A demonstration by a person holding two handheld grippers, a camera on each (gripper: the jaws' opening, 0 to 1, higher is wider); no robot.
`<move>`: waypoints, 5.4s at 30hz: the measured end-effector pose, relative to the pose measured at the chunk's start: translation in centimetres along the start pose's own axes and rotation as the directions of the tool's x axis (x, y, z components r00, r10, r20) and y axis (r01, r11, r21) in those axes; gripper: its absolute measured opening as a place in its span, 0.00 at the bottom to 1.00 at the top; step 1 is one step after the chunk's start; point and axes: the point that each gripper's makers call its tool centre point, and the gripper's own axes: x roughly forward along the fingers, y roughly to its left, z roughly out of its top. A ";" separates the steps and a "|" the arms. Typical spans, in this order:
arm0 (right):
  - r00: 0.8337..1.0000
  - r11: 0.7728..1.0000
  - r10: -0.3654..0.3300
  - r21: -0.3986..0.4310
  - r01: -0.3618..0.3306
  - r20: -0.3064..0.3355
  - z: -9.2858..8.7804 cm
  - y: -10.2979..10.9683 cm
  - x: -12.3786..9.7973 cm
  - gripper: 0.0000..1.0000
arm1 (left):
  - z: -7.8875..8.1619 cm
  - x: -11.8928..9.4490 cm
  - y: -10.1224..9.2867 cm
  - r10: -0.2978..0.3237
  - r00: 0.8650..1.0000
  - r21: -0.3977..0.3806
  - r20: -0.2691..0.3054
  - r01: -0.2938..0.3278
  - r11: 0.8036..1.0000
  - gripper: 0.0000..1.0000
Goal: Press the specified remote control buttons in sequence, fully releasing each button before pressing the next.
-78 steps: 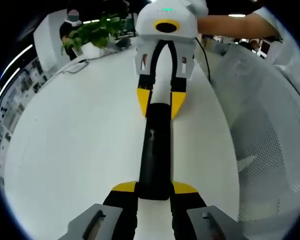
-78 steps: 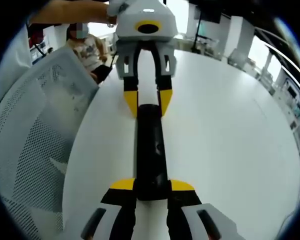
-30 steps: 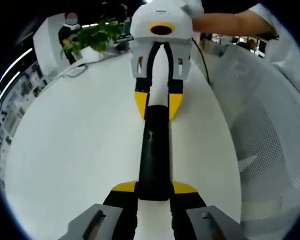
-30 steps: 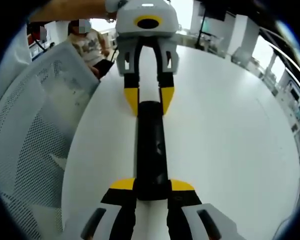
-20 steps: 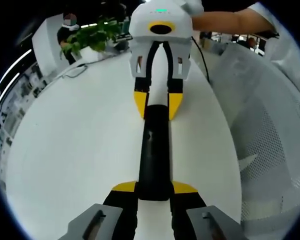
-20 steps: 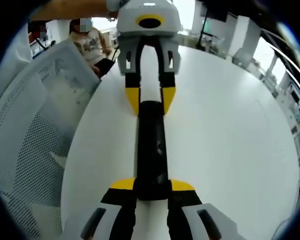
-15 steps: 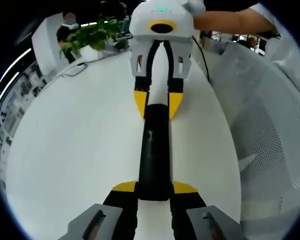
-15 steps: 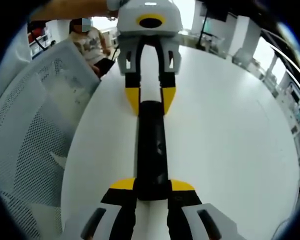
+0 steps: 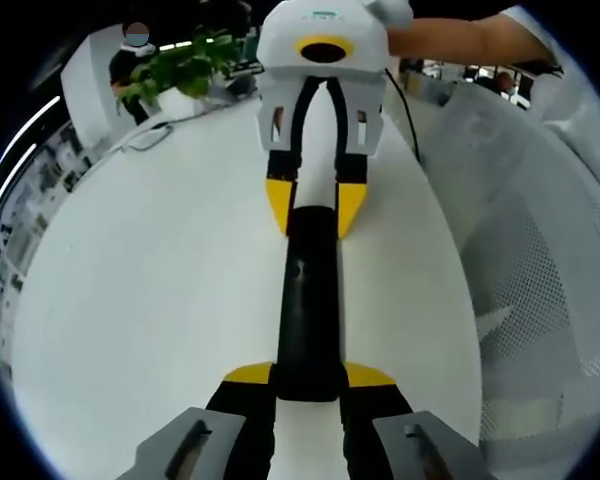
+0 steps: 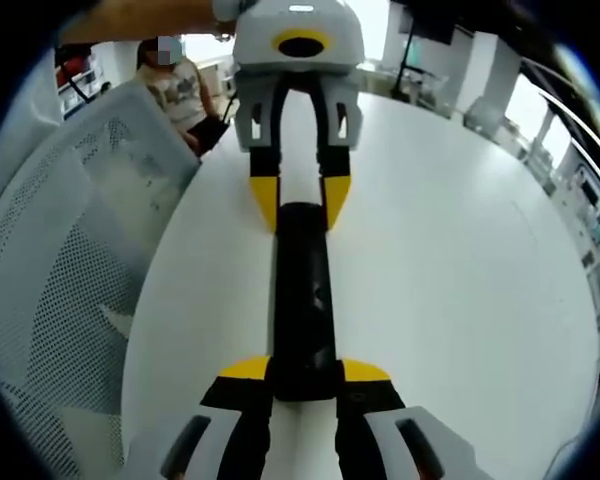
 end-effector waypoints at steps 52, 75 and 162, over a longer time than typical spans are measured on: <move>0.995 0.990 -0.039 -0.140 0.025 -0.096 0.4 -0.7 -3.9 0.05 | 0.2 -0.2 -0.3 0.000 1.000 0.003 0.006 0.000 1.000 0.23; 0.984 0.980 -0.001 -0.194 -0.034 -0.179 -0.4 -0.4 -3.3 0.00 | 0.3 -0.3 -0.4 0.001 1.000 -0.004 0.010 -0.001 1.000 0.23; 0.954 0.978 0.012 -0.193 -0.073 -0.298 -0.8 -0.1 -1.5 0.00 | 0.1 -0.2 -0.2 0.004 1.000 -0.010 0.004 -0.004 1.000 0.23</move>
